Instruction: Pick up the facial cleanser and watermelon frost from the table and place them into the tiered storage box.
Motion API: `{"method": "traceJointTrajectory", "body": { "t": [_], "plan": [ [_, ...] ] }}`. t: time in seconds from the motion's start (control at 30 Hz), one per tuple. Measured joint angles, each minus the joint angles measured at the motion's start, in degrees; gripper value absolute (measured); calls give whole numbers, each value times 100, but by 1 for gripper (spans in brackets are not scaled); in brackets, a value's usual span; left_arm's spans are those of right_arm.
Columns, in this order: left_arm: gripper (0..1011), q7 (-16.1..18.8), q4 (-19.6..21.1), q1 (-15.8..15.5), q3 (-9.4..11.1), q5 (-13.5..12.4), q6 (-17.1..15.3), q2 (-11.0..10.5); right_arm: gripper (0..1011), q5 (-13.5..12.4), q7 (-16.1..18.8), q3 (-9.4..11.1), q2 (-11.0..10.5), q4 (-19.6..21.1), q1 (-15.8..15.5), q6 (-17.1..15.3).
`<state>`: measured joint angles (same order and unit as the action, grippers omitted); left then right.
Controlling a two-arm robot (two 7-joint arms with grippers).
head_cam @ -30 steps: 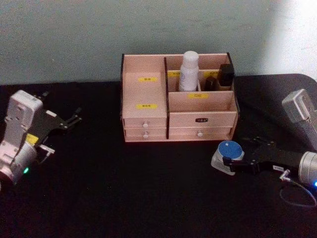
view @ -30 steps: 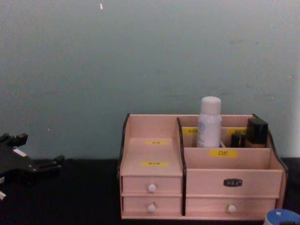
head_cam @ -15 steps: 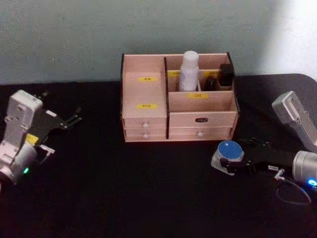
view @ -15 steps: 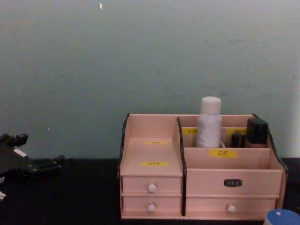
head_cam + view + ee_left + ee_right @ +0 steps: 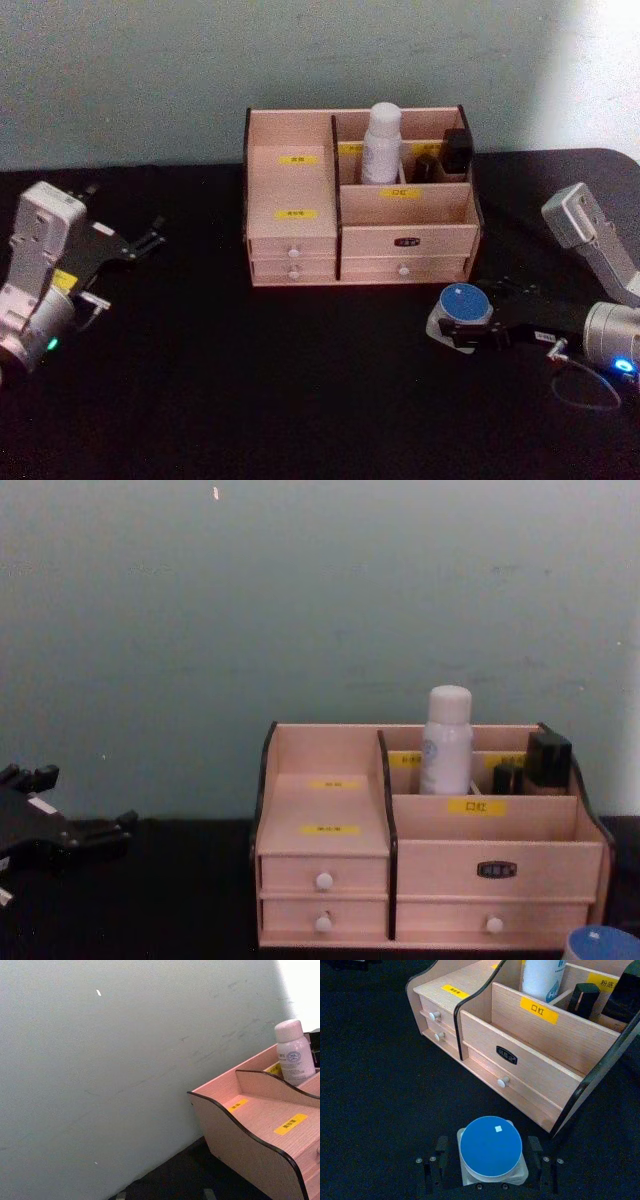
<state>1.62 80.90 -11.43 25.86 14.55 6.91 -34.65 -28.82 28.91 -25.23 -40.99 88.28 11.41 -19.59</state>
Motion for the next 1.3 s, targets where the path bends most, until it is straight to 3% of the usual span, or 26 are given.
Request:
{"method": "traceJointTrajectory", "body": {
  "t": [0.63, 1.0, 1.3],
  "plan": [
    [1001, 0, 0, 0, 0, 0, 0, 0, 1000, 0, 4, 8, -2, 0, -5, 10],
    [1002, 0, 0, 0, 0, 0, 0, 0, 724, -3, 0, 11, -5, 6, -7, 10],
    [1001, 0, 0, 0, 0, 0, 0, 0, 716, -6, -3, 11, -5, 6, -7, 10]
  ]
}}
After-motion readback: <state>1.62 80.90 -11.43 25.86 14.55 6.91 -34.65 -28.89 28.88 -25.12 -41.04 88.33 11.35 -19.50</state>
